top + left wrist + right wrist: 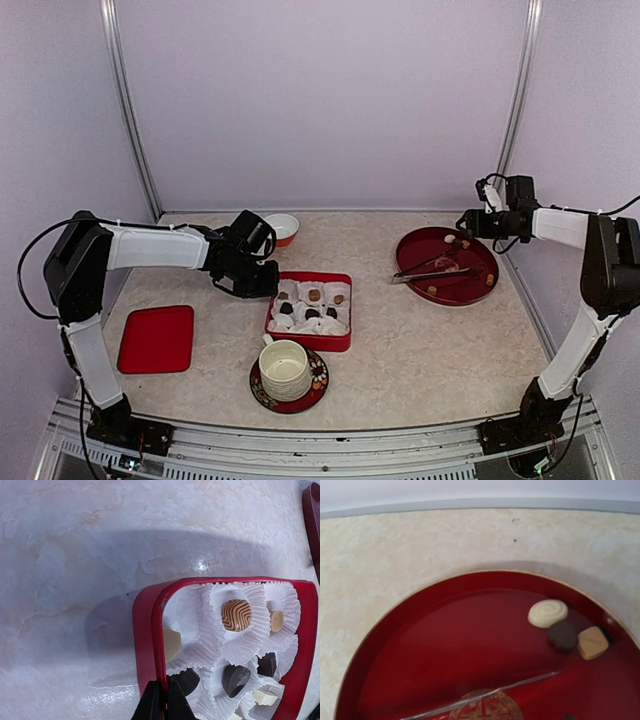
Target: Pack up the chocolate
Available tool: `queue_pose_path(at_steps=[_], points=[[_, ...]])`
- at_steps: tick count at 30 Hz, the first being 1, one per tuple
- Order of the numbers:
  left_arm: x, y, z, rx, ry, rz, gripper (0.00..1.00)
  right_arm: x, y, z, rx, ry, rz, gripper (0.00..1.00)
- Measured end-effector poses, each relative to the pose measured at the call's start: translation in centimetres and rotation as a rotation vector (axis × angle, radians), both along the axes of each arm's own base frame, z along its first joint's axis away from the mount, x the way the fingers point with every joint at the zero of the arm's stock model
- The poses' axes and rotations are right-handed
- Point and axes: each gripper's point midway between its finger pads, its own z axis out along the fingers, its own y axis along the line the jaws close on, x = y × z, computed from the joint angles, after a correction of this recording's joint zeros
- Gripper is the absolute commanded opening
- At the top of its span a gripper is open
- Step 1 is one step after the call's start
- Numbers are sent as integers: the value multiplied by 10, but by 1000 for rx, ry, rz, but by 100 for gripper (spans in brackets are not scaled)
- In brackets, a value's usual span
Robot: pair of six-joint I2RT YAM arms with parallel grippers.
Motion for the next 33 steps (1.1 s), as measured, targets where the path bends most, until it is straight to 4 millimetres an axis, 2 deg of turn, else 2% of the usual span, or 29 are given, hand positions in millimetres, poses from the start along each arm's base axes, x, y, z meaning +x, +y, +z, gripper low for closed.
queue_pose_path(at_steps=[5, 12, 17, 20, 22, 26, 28, 30, 33], points=[[2, -11, 0, -53, 29, 54, 6, -4, 6, -4, 2, 11, 12, 70], [20, -29, 1, -85, 33, 83, 5, -8, 21, 2, 13, -2, 46, 70], [36, -32, 2, -101, 26, 109, 5, -12, 31, 5, 21, -9, 70, 70], [49, -27, 3, -95, 12, 128, 7, -14, 34, 4, 28, -9, 79, 70], [59, -20, 3, -86, 5, 139, 16, -16, 36, 3, 36, -6, 85, 70], [80, -2, 10, -54, -28, 151, 63, -19, 42, 3, 55, -6, 98, 71], [89, 7, 17, -33, -53, 159, 75, -22, 46, 6, 66, -11, 110, 71], [93, 14, 27, -8, -85, 161, 82, -25, 50, 10, 77, -21, 121, 71], [81, 27, 49, 18, -122, 165, 76, -29, 55, 20, 95, -42, 139, 72]])
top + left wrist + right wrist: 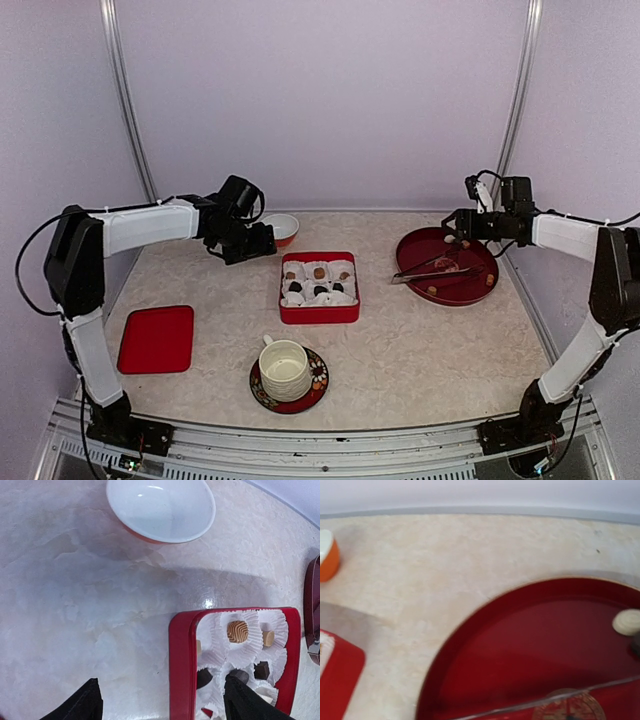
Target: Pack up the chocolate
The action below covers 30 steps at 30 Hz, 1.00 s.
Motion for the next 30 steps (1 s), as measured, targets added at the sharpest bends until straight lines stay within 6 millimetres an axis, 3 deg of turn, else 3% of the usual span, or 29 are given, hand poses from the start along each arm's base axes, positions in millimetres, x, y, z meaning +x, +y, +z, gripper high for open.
queue_pose_path(at_steps=[4, 7, 12, 17, 26, 30], points=[[-38, 32, 35, 21, -35, 36, 70, -5, 5, 13, 24, -30, 20, 72], [-68, 59, 42, 28, -28, 84, 63, -10, 9, 21, 40, -51, 39, 72], [-125, 101, -1, 110, 119, 170, 59, -18, 14, 17, 61, -44, 59, 71], [-166, 128, -49, 202, 263, 221, 53, -24, 18, 9, 75, -23, 70, 71], [-184, 142, -77, 227, 326, 256, 46, -25, 20, 14, 83, -37, 79, 71], [-185, 150, -92, 228, 352, 279, 34, -25, 20, 15, 84, -39, 79, 71]])
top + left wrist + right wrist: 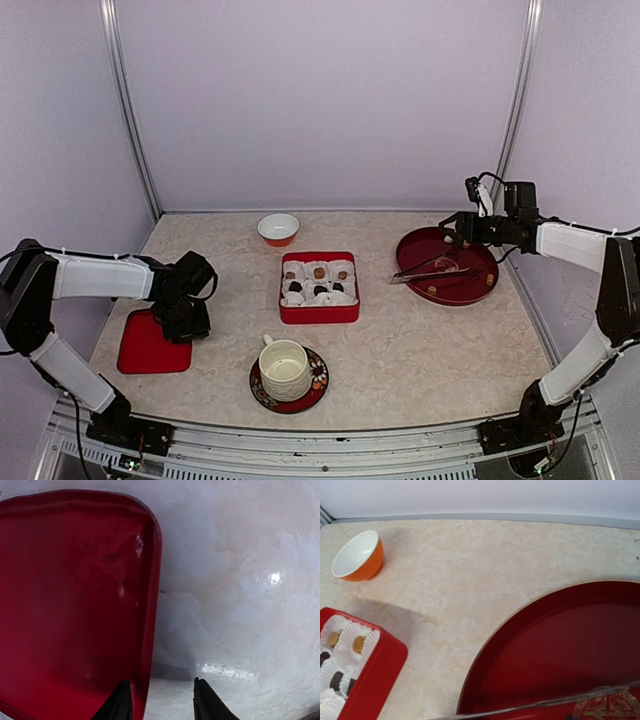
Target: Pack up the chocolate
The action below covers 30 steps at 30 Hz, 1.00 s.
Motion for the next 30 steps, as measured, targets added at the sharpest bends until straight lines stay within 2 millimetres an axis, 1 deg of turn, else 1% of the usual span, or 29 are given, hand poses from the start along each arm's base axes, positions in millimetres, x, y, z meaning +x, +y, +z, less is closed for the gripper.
queue_pose_path(at_steps=[2, 4, 6, 8, 21, 26, 28, 29, 30], points=[[-1, 5, -6, -1, 8, 14, 22, 0, 0, 1, 0, -1, 0, 71], [3, 7, -7, -11, -4, 24, 8, 0, 0, 1, 0, -2, 0, 71], [6, 9, -8, -18, -16, 25, 0, 0, 0, 1, 0, -2, 0, 71], [7, 10, -8, -31, -22, 21, 0, 0, 0, 1, 0, -2, 0, 71], [22, 0, -7, -257, -124, 19, 0, 0, 0, 1, 1, 0, -3, 71], [23, -2, -3, -278, -137, -9, 0, 0, 0, 1, 3, 2, -3, 71], [19, -5, 1, -268, -122, -34, 0, 0, 0, 1, 8, 3, -1, 71], [18, -6, 6, -261, -116, -50, 0, -1, 1, 1, 12, 4, 1, 71], [21, -10, 17, -258, -124, -72, 0, -1, 2, 2, 18, 5, 5, 71]])
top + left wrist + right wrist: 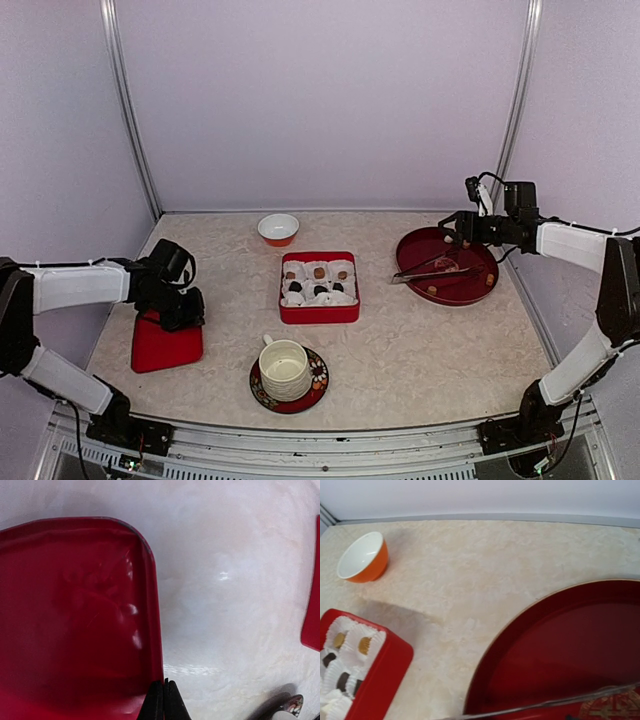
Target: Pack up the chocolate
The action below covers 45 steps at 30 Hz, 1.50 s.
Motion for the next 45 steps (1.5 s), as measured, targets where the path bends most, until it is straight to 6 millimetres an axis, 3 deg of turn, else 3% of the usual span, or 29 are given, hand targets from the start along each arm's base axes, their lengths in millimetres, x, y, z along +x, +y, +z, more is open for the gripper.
queue_pose_path(at_steps=[2, 6, 8, 11, 16, 23, 27, 30, 34, 39, 45], points=[[10, -9, 26, -11, -53, -36, 0, -1, 3, 2, 16, -3, 12, 72], [40, -39, 112, -74, -259, -135, 0, -3, 10, 14, 51, -40, 56, 73], [47, -53, 154, -105, -353, -195, 0, -6, 13, 20, 62, -58, 73, 74], [47, -77, 200, -143, -451, -303, 0, -13, 21, 33, 87, -107, 116, 77], [23, -132, 265, -226, -596, -551, 0, -31, 39, 58, 146, -199, 217, 80], [-41, -201, 352, -500, -790, -934, 0, -67, 87, 84, 218, -308, 451, 82], [-84, -241, 372, -625, -818, -1150, 0, -101, 111, 103, 233, -397, 599, 84], [-113, -265, 367, -682, -798, -1278, 0, -124, 117, 119, 268, -469, 688, 84], [-144, -285, 359, -760, -764, -1414, 0, -152, 130, 118, 322, -485, 796, 83], [-162, -297, 373, -850, -815, -1502, 0, -186, 140, 116, 403, -474, 899, 79], [-170, -302, 388, -889, -888, -1538, 0, -221, 155, 135, 479, -515, 1015, 73]])
